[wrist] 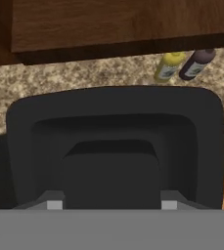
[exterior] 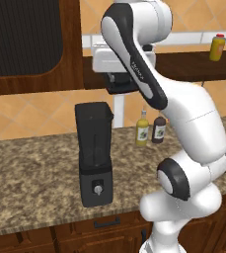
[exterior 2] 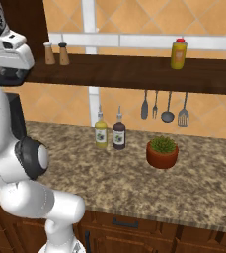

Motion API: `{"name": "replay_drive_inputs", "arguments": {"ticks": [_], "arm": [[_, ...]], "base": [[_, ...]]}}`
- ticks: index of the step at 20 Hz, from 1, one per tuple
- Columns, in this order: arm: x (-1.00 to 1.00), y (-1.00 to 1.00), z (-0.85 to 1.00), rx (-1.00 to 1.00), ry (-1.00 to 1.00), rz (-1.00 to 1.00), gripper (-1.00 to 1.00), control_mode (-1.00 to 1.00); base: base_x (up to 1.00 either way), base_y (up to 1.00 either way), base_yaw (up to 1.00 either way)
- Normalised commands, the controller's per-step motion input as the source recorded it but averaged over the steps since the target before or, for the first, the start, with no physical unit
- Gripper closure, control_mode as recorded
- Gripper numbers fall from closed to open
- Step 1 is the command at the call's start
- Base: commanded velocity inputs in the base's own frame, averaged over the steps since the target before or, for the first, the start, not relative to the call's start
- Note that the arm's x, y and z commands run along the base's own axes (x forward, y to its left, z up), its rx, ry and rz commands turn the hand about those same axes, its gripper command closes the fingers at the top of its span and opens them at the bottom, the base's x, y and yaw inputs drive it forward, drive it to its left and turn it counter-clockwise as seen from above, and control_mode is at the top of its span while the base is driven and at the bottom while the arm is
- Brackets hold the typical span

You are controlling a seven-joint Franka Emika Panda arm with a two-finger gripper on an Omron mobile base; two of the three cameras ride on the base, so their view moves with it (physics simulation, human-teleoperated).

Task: Close the lid blender by securely placing the lid on top.

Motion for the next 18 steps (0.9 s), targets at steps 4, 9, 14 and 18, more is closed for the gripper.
{"name": "replay_drive_inputs", "arguments": {"ticks": [4,9,14,18], "arm": [[0.00,0.42,-0.31,-0.02,0.00,0.00,1.00,-1.00],[-0.01,0.57,-0.32,0.00,0.01,0.00,1.00,-1.00],[-0.10,0.19,-0.32,0.02,0.00,-0.01,1.00,-1.00],[-0.01,0.00,-0.30,0.04,0.02,-0.02,1.00,-1.00]], "base": [[0.00,0.00,0.00],[0.00,0.00,0.00],[0.00,0.00,0.00],[0.00,0.00,0.00]]}}
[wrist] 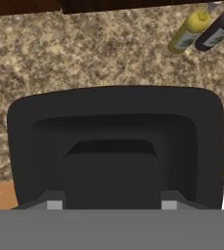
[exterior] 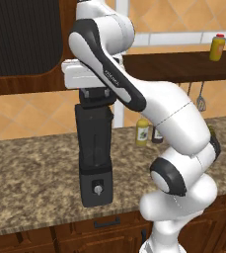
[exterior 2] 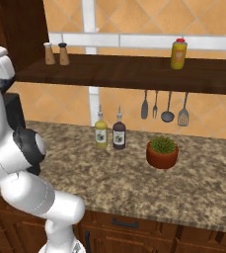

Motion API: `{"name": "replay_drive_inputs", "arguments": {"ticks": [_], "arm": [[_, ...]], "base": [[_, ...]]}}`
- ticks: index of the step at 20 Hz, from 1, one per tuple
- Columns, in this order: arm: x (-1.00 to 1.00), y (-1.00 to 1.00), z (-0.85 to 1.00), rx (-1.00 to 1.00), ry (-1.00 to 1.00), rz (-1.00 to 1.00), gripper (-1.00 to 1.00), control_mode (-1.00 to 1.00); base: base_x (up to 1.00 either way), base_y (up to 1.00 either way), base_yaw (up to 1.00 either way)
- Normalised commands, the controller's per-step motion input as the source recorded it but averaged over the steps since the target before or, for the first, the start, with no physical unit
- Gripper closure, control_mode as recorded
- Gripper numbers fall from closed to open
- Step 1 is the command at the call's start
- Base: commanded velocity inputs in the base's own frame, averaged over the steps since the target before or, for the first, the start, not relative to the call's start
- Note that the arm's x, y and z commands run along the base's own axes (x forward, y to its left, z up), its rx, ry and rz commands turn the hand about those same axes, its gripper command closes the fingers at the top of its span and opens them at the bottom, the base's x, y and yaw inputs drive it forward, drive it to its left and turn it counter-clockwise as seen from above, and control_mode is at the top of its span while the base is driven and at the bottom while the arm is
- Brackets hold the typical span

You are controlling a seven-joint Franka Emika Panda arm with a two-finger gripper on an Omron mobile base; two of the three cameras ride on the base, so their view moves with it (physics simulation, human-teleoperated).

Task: Close the lid blender by securely placing the lid on top.

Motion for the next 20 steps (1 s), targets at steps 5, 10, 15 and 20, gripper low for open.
{"name": "replay_drive_inputs", "arguments": {"ticks": [5,10,15,20], "arm": [[-0.14,0.00,-0.36,0.01,0.10,-0.01,1.00,-1.00],[-0.07,0.00,-0.18,0.02,0.04,0.00,1.00,-1.00],[0.00,0.02,-0.09,0.04,0.00,0.00,1.00,-1.00],[0.00,0.27,-0.11,0.05,0.00,-0.03,1.00,-1.00]], "base": [[0.00,0.00,0.00],[0.00,0.00,0.00],[0.00,0.00,0.00],[0.00,0.00,0.00]]}}
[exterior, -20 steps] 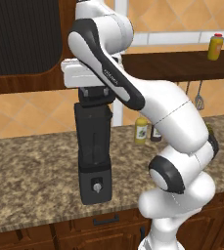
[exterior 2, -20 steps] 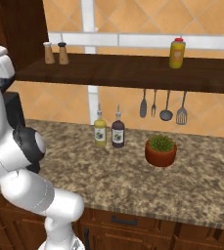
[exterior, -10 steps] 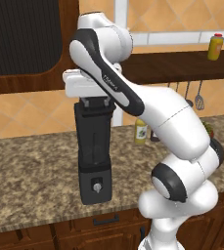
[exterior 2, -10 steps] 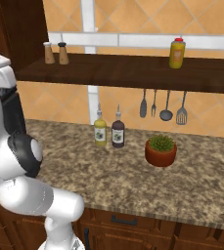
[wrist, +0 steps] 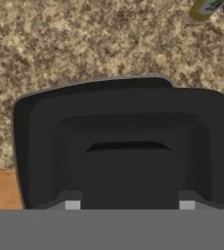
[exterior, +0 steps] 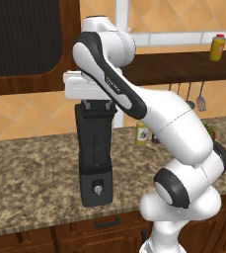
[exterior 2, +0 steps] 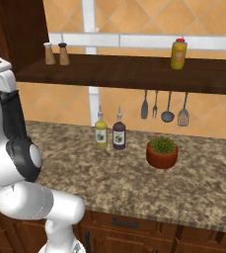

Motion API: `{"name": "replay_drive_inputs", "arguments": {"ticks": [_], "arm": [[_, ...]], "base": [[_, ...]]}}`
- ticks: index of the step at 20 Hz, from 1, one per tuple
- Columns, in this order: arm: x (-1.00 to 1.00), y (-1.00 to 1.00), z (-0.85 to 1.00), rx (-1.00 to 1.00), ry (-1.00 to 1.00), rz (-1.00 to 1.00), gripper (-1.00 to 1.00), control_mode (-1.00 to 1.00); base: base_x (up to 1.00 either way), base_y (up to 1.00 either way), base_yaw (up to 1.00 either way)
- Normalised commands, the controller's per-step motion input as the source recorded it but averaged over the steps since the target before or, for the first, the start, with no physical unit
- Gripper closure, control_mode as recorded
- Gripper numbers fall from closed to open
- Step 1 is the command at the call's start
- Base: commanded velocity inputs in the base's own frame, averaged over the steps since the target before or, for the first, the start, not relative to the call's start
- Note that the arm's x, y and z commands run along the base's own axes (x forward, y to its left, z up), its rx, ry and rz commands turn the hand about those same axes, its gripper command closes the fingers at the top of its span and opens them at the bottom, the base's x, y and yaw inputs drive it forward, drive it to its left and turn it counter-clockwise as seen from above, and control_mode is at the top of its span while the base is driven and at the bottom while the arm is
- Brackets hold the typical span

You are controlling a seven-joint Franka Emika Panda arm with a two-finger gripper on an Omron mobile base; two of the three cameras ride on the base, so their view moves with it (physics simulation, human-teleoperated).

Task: Close the lid blender by securely placing the lid on top.

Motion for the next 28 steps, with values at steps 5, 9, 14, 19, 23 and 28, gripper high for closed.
{"name": "replay_drive_inputs", "arguments": {"ticks": [5,9,14,19,23,28], "arm": [[0.01,0.29,-0.19,0.00,-0.02,-0.01,1.00,-1.00],[0.04,0.26,-0.11,0.00,-0.08,0.00,1.00,-1.00],[0.11,0.21,-0.03,0.00,-0.13,0.00,1.00,-1.00],[0.00,-0.07,-0.25,0.00,-0.01,0.03,1.00,-1.00],[0.00,-0.30,-0.05,0.00,0.00,0.04,1.00,-1.00],[0.01,-0.01,0.00,0.00,0.00,0.01,1.00,-1.00]], "base": [[0.00,0.00,0.00],[0.00,0.00,0.00],[0.00,0.00,0.00],[0.00,0.00,0.00],[0.00,0.00,0.00],[0.00,0.00,0.00]]}}
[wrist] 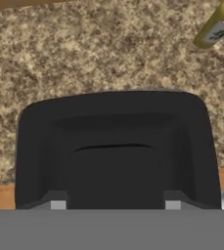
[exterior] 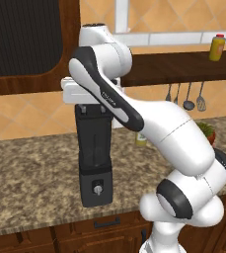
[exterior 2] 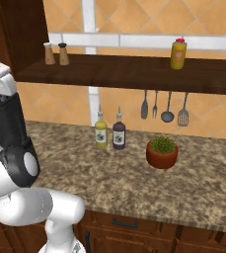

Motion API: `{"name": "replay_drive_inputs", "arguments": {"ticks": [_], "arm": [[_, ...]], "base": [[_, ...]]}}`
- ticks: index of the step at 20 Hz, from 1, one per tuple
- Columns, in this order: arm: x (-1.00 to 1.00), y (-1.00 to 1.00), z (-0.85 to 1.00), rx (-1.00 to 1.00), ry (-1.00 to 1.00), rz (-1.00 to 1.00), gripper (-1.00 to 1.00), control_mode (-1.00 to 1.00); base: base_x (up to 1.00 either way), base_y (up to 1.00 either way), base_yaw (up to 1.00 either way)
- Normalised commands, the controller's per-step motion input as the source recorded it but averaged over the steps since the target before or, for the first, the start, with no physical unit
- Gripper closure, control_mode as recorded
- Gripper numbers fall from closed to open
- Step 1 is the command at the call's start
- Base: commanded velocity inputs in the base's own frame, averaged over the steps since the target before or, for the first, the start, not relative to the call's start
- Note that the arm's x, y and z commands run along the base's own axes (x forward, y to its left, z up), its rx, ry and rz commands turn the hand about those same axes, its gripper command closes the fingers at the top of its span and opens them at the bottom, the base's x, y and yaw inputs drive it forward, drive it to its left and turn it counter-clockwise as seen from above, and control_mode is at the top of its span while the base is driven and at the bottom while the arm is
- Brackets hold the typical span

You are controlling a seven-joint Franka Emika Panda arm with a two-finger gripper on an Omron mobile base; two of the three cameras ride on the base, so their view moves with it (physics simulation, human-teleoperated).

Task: Close the lid blender by securely placing the lid on top.

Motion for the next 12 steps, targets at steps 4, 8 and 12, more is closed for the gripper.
{"name": "replay_drive_inputs", "arguments": {"ticks": [4,8,12], "arm": [[0.00,0.06,-0.08,0.00,0.01,0.00,1.00,-1.00],[0.00,0.04,0.08,0.00,-0.05,0.00,-1.00,-1.00],[0.00,0.00,0.20,0.00,-0.14,0.00,-1.00,-1.00]], "base": [[0.00,0.00,0.00],[0.00,0.00,0.00],[0.00,0.00,0.00]]}}
